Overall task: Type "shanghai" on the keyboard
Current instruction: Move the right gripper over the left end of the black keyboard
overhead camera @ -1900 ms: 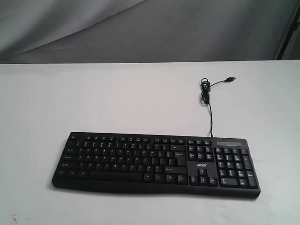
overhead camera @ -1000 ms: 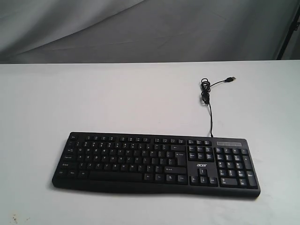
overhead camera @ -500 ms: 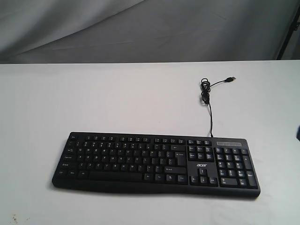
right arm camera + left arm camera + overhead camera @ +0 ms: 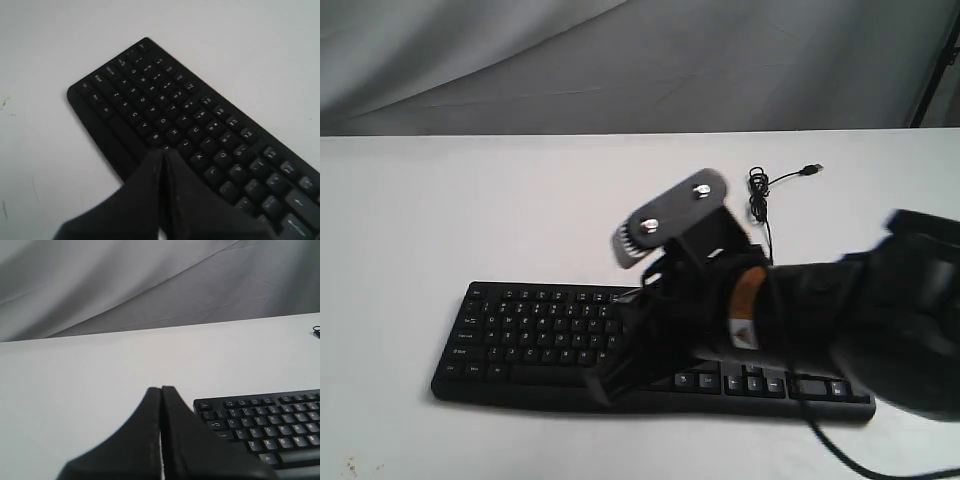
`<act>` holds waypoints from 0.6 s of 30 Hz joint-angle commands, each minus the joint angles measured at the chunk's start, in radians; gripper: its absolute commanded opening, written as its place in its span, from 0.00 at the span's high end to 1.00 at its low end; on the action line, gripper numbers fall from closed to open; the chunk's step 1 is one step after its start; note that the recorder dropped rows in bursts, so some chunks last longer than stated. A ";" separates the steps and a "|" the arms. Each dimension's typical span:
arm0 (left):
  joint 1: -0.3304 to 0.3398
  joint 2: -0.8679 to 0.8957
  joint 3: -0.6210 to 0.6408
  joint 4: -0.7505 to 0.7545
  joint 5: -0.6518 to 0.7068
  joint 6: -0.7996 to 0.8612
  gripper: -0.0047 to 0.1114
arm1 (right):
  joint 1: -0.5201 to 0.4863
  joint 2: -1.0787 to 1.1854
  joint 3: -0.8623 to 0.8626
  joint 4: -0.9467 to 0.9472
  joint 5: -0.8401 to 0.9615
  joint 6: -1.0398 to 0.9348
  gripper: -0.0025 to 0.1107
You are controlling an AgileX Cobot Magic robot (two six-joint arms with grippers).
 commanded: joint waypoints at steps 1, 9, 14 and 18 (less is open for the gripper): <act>-0.004 -0.003 0.004 0.001 -0.005 -0.003 0.96 | 0.041 0.158 -0.159 -0.016 0.098 0.010 0.98; -0.004 -0.003 0.004 0.001 -0.005 -0.003 0.96 | 0.050 0.330 -0.420 0.001 0.287 -0.084 0.98; -0.004 -0.003 0.004 0.001 -0.005 -0.003 0.96 | 0.050 0.448 -0.629 0.044 0.403 -0.184 0.98; -0.004 -0.003 0.004 0.001 -0.005 -0.003 0.96 | 0.062 0.563 -0.689 0.084 0.325 -0.232 0.98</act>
